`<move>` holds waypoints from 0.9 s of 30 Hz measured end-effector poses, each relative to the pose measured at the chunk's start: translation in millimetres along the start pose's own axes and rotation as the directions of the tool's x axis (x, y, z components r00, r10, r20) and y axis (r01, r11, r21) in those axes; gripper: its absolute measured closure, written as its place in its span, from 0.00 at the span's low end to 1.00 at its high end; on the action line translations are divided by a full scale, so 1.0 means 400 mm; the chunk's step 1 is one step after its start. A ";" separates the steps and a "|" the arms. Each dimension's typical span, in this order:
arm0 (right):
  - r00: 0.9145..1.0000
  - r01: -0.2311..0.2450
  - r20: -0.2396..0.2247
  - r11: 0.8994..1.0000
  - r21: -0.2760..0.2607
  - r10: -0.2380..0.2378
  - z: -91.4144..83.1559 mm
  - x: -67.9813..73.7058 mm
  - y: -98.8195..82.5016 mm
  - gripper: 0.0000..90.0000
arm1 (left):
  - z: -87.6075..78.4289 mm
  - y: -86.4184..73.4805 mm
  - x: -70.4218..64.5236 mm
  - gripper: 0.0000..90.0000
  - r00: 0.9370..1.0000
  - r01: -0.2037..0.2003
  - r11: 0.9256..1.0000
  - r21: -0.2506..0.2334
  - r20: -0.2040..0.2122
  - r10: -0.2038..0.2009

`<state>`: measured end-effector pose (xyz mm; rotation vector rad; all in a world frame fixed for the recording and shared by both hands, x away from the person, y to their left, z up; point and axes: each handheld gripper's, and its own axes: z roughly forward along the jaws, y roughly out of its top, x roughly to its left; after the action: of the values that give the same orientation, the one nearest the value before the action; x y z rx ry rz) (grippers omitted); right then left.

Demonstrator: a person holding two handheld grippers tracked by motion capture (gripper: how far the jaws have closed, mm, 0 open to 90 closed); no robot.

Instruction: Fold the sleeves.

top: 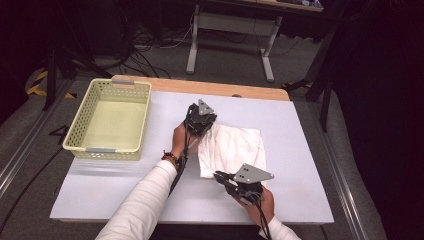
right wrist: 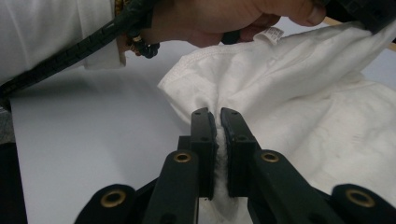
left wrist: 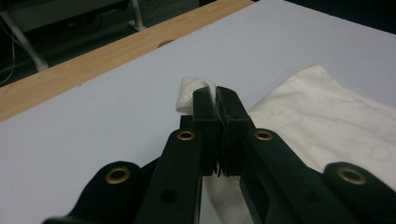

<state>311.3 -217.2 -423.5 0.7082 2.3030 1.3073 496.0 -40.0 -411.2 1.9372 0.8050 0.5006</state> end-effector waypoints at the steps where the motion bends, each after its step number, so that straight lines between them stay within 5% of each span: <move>1: 1.000 -0.001 0.005 1.000 -0.005 0.001 -0.004 -0.003 -0.001 0.95 | 0.005 0.005 -0.007 0.97 1.000 0.001 1.000 -0.005 0.006 -0.001; 13: 0.992 -0.102 0.069 0.992 -0.071 0.107 -0.119 -0.063 -0.055 0.94 | 0.093 0.072 -0.104 0.97 0.993 -0.084 0.996 -0.009 0.080 0.085; 22: 0.966 -0.231 0.093 0.968 -0.098 0.240 -0.193 -0.120 -0.123 0.94 | 0.171 0.116 -0.180 0.95 0.984 -0.144 0.990 -0.004 0.106 0.143; 24: 0.960 -0.256 0.095 0.962 -0.101 0.265 -0.203 -0.130 -0.136 0.94 | 0.186 0.125 -0.190 0.89 0.984 -0.147 0.989 0.007 0.107 0.146; 27: 0.959 -0.259 0.100 0.962 -0.083 0.266 -0.213 -0.140 -0.152 0.94 | 0.193 0.130 -0.200 0.67 0.983 -0.164 0.986 0.027 0.093 0.160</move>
<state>293.4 -334.4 -430.3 1.0647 2.1191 1.4152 506.1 -162.3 -402.6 2.0521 0.6046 0.4948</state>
